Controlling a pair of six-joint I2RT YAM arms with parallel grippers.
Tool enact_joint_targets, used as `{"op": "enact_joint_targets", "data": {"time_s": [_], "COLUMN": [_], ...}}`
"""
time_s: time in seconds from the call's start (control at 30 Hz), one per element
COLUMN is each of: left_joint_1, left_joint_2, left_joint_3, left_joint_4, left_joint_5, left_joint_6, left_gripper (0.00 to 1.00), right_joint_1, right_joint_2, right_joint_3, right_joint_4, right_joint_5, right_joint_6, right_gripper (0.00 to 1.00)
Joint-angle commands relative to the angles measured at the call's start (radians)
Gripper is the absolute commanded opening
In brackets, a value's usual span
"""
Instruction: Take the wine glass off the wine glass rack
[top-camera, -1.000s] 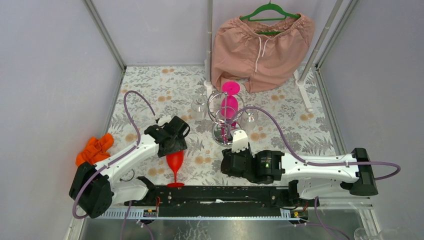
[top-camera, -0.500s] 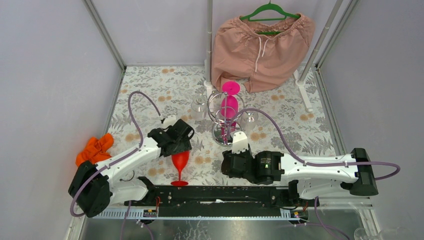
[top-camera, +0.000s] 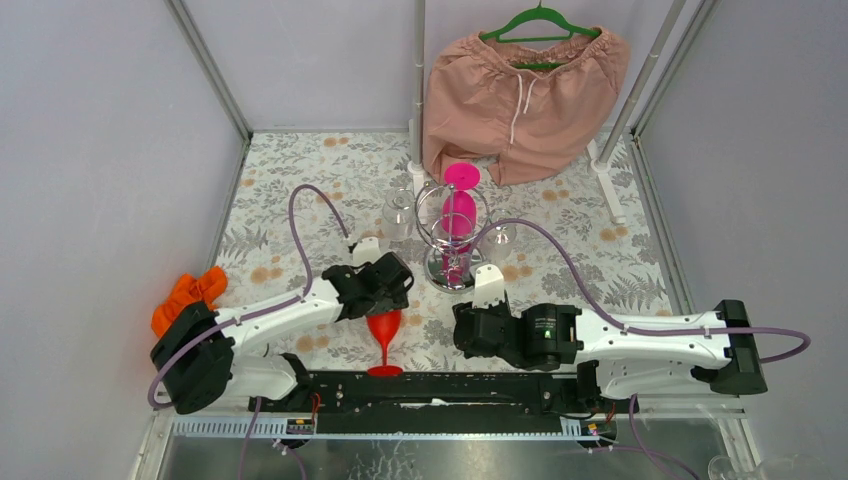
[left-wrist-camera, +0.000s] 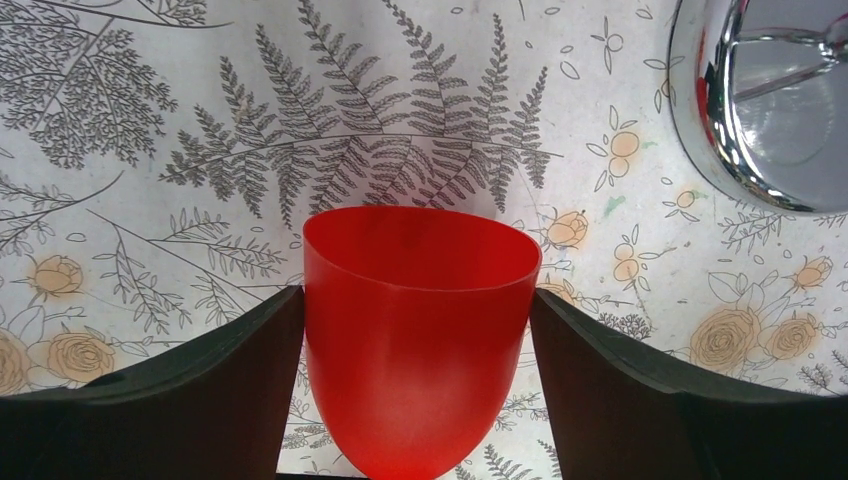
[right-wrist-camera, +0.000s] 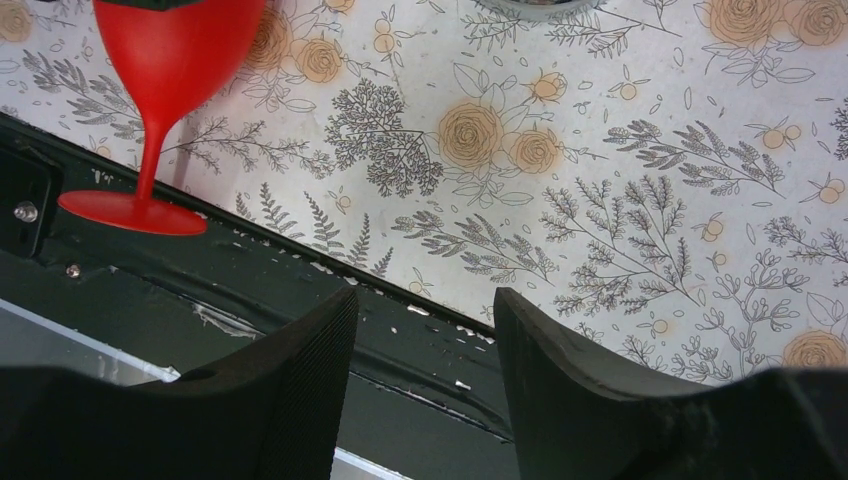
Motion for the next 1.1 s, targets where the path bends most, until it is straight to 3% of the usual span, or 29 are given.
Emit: {"op": "enact_joint_targets", "data": {"time_s": [0.0,0.5,0.77,1.07], "left_joint_1": [-0.044,-0.151,-0.230,-0.285], "left_joint_2": [0.067,0.216,0.232,0.113], "left_joint_3": [-0.063,-0.105,-0.111,-0.085], "left_joint_4": [-0.086,0.009,-0.013,-0.150], "left_joint_5": [0.071,0.106,0.095,0.022], "left_joint_6": [-0.036,-0.054,-0.113,-0.212], "left_gripper": [0.86,0.87,0.63,0.46], "right_joint_1": [0.007,0.007,0.007,0.007], "right_joint_2": [-0.033,-0.042,-0.049,-0.045], "right_joint_3": [-0.011,-0.017,-0.023,-0.019], "right_joint_4": [0.013,-0.003,-0.006,0.005], "right_joint_5": [0.003,0.015,0.010,0.002], "right_joint_6": [0.029,0.039,0.050,0.046], "right_gripper": [0.60,0.60,0.60,0.59]}}
